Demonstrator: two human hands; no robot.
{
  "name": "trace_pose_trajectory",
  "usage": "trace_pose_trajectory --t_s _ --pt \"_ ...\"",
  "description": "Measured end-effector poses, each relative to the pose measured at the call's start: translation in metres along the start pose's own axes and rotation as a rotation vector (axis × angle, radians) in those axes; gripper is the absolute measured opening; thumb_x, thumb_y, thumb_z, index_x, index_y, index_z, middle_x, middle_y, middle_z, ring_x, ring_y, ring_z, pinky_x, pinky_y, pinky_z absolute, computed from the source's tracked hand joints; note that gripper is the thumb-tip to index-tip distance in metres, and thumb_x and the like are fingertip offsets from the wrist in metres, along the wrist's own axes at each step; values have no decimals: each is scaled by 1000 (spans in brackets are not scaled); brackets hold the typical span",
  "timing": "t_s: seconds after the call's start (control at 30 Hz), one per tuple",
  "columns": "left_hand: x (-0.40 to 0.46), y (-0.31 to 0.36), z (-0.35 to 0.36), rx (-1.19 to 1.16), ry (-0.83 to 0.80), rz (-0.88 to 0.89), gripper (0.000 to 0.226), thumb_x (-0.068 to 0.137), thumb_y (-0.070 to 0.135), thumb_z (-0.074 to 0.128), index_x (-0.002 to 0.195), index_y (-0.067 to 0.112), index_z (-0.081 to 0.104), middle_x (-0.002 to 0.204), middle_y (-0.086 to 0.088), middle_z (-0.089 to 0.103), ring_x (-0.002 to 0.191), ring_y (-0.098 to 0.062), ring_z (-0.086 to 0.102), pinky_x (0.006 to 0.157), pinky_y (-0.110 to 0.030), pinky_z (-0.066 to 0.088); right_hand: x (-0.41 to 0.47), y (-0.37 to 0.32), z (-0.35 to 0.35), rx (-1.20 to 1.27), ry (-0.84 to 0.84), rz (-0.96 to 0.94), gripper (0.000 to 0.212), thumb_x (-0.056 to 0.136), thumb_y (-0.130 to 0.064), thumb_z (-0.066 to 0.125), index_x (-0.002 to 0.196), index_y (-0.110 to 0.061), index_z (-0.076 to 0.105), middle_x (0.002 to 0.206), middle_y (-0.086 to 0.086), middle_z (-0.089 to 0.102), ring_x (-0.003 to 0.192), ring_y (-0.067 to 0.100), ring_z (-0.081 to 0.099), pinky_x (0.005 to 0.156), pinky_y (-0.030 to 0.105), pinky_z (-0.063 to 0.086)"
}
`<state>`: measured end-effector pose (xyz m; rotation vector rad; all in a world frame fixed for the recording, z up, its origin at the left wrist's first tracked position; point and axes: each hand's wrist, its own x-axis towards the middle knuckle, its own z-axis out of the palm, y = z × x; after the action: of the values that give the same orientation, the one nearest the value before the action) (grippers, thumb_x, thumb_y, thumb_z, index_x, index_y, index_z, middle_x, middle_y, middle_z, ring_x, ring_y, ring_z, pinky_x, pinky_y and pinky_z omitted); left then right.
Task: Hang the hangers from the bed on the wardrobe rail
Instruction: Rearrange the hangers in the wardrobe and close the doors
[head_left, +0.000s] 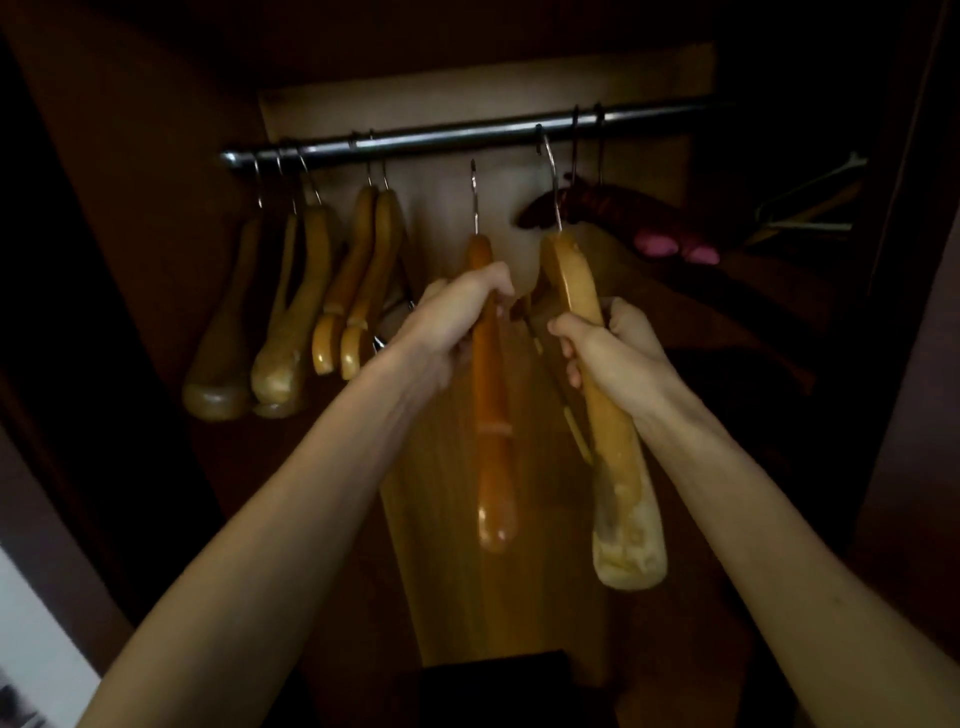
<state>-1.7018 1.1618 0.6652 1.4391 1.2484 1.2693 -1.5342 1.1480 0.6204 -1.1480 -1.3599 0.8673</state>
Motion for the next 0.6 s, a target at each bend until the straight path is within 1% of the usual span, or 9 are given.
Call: trace_pose_trajectory --t_s 0.03,0.07,0.1,0.13,0.2,0.33,0.43,0.5,0.6 --pt "7 12 -2 11 14 28 28 77 32 69 98 14 67 63 5 57 49 -9 49 56 -28 40 10 -10 3 9 13 -16 70 81 -38 67 142 -13 44 72 -1 67 62 14 65 67 40 56" --pt "13 22 -3 19 31 53 22 77 30 69 93 15 68 63 3 55 51 -10 46 56 -29 38 19 -19 6 15 25 -32 61 82 -37 67 135 -13 48 78 2 69 65 16 66 72 43 59" --pt "19 30 -3 29 42 70 14 77 29 68 83 17 67 62 2 52 50 -11 44 54 -28 37 26 -26 10 23 36 -44 51 82 -36 67 127 -15 52 83 5 70 67 18 67 76 47 61" --pt "25 39 -3 46 55 82 12 79 28 67 73 18 64 59 2 49 47 -11 42 51 -26 37 34 -34 13 33 49 -57 45 82 -36 67 121 -17 54 86 6 70 69 19 68 80 49 61" --pt "37 51 -3 84 82 95 18 79 26 65 65 20 58 55 3 47 42 -10 41 46 -23 37 52 -46 18 33 71 -77 40 81 -38 66 115 -18 59 83 5 72 70 20 70 81 50 61" --pt "63 64 -3 90 82 98 13 78 24 62 68 19 56 60 0 50 48 -12 46 49 -22 41 88 -61 26 -34 71 -80 34 79 -43 65 104 -20 65 88 6 75 77 21 73 80 45 61" --pt "81 63 -4 90 72 70 12 80 23 60 69 20 57 62 0 52 57 -14 51 60 -26 48 109 -62 32 -50 56 -72 32 82 -42 65 104 -18 64 92 5 73 82 21 71 83 44 60" --pt "92 62 -2 72 67 52 12 79 24 60 68 22 56 63 0 52 64 -19 53 68 -31 49 122 -60 34 -70 53 -70 34 81 -43 65 104 -17 65 90 4 73 81 21 71 84 45 59" --pt "106 55 1 94 88 44 17 81 28 59 65 23 54 70 -3 54 74 -24 56 72 -34 49 136 -56 35 -90 41 -62 32 85 -43 64 102 -17 66 89 4 72 79 19 71 82 42 60"
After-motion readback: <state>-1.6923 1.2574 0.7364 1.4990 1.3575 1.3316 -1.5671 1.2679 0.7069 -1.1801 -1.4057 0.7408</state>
